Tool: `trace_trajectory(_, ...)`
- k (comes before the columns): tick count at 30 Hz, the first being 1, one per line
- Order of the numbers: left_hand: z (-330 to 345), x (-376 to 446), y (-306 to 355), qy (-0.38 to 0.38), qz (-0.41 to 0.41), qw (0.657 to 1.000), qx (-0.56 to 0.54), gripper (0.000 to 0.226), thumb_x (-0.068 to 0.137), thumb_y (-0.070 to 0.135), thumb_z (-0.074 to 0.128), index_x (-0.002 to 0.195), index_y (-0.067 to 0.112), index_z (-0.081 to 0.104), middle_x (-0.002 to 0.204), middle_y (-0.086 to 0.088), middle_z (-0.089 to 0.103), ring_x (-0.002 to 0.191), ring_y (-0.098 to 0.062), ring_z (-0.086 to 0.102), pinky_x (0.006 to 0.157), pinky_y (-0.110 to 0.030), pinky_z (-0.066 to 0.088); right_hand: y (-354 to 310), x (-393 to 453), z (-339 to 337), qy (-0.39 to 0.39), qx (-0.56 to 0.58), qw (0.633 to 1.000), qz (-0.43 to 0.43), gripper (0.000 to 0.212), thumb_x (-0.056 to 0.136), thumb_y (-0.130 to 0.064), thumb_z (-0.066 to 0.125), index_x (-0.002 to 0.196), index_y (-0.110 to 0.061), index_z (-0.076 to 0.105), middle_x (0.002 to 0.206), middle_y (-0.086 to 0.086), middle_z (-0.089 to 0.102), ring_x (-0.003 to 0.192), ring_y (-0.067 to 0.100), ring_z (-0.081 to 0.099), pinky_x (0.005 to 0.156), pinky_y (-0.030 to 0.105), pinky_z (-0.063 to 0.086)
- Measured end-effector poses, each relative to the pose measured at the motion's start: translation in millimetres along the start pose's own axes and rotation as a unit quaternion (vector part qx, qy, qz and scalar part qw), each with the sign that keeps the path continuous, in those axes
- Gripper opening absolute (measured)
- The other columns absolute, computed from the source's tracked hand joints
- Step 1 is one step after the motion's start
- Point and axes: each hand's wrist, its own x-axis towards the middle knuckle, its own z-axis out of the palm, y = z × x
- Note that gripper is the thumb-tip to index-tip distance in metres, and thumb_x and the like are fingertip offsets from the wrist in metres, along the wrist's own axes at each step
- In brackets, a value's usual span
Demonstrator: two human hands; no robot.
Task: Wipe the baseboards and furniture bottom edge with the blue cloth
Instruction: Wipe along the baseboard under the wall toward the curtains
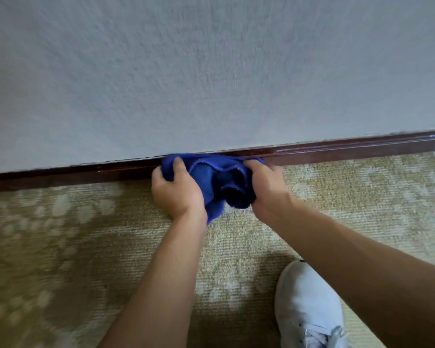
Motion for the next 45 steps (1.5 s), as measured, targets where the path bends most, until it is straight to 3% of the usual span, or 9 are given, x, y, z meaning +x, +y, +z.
trace_trajectory(4,5,4,12,0.033,-0.078,0.994,-0.068,0.006,0.088,0.022,0.062,0.084,0.017,0.062,0.075,0.005,0.063,0.071,-0.016,0.061,0.071,-0.029,0.051,-1,-12,16,-0.002,-0.077,0.996,-0.052,0.025,0.085,-0.015,0.057,0.104,0.001,0.059,0.104,0.023,0.068,0.098,0.039,0.067,0.085,0.053,0.056)
trace_trajectory(11,12,-31,9,-0.129,-0.093,0.987,-0.029,0.021,0.086,0.021,0.068,0.065,0.018,0.064,0.065,0.005,0.064,0.062,-0.013,0.058,0.066,-0.03,0.05,-20,-9,-14,0.156,-0.144,0.969,-0.125,0.023,0.089,-0.021,0.052,0.106,-0.007,0.055,0.101,0.012,0.063,0.092,0.031,0.062,0.088,0.049,0.054)
trace_trajectory(16,1,10,17,0.058,-0.13,0.984,-0.107,0.002,0.091,0.017,0.059,0.09,0.018,0.06,0.086,-0.001,0.064,0.088,-0.025,0.066,0.082,-0.036,0.054,0,-25,33,-0.004,-0.207,0.97,-0.126,0.041,0.079,-0.032,0.059,0.109,-0.004,0.058,0.11,0.016,0.067,0.103,0.033,0.064,0.095,0.047,0.051)
trace_trajectory(19,2,6,16,0.068,-0.084,0.993,-0.057,0.014,0.092,0.02,0.058,0.103,0.013,0.062,0.094,-0.001,0.061,0.088,-0.022,0.062,0.081,-0.03,0.051,-1,-22,34,-0.009,-0.233,0.964,-0.129,0.032,0.085,-0.024,0.059,0.108,-0.001,0.06,0.11,0.018,0.067,0.103,0.034,0.063,0.094,0.046,0.051)
trace_trajectory(25,16,-37,25,-0.245,-0.177,0.953,-0.024,0.018,0.087,0.015,0.069,0.069,0.015,0.064,0.071,0.0,0.065,0.07,-0.018,0.06,0.068,-0.029,0.047,-31,2,-37,0.177,-0.084,0.973,-0.123,0.02,0.078,-0.019,0.052,0.095,-0.009,0.058,0.095,0.012,0.065,0.088,0.03,0.065,0.087,0.052,0.055)
trace_trajectory(29,14,-28,22,-0.102,-0.169,0.978,-0.064,0.013,0.088,0.016,0.066,0.076,0.015,0.062,0.078,0.0,0.066,0.071,-0.017,0.063,0.071,-0.031,0.053,-14,8,-5,0.161,-0.103,0.974,-0.12,0.041,0.067,-0.031,0.049,0.101,-0.011,0.059,0.102,0.013,0.069,0.097,0.033,0.067,0.091,0.051,0.053)
trace_trajectory(33,17,-9,7,0.058,-0.138,0.987,-0.061,0.026,0.093,0.023,0.056,0.114,0.008,0.062,0.107,-0.006,0.066,0.094,-0.024,0.065,0.087,-0.033,0.053,0,-3,21,0.045,-0.159,0.982,-0.093,0.032,0.08,-0.024,0.057,0.105,-0.004,0.059,0.108,0.018,0.067,0.102,0.033,0.065,0.094,0.049,0.052)
trace_trajectory(40,30,-42,-2,-0.196,-0.185,0.963,-0.013,0.007,0.094,0.011,0.058,0.088,0.012,0.062,0.072,0.003,0.059,0.062,-0.011,0.054,0.048,-0.012,0.043,-16,18,-38,0.189,-0.117,0.967,-0.125,0.035,0.069,-0.028,0.053,0.098,-0.009,0.061,0.098,0.015,0.069,0.093,0.034,0.067,0.087,0.052,0.055)
trace_trajectory(45,4,-5,3,-0.006,-0.208,0.971,-0.116,0.007,0.094,0.015,0.058,0.089,0.017,0.062,0.079,0.005,0.063,0.068,-0.013,0.061,0.07,-0.028,0.051,1,-10,1,-0.014,-0.068,0.996,-0.05,0.008,0.09,-0.009,0.057,0.098,-0.01,0.057,0.106,0.019,0.068,0.101,0.035,0.067,0.091,0.054,0.054)
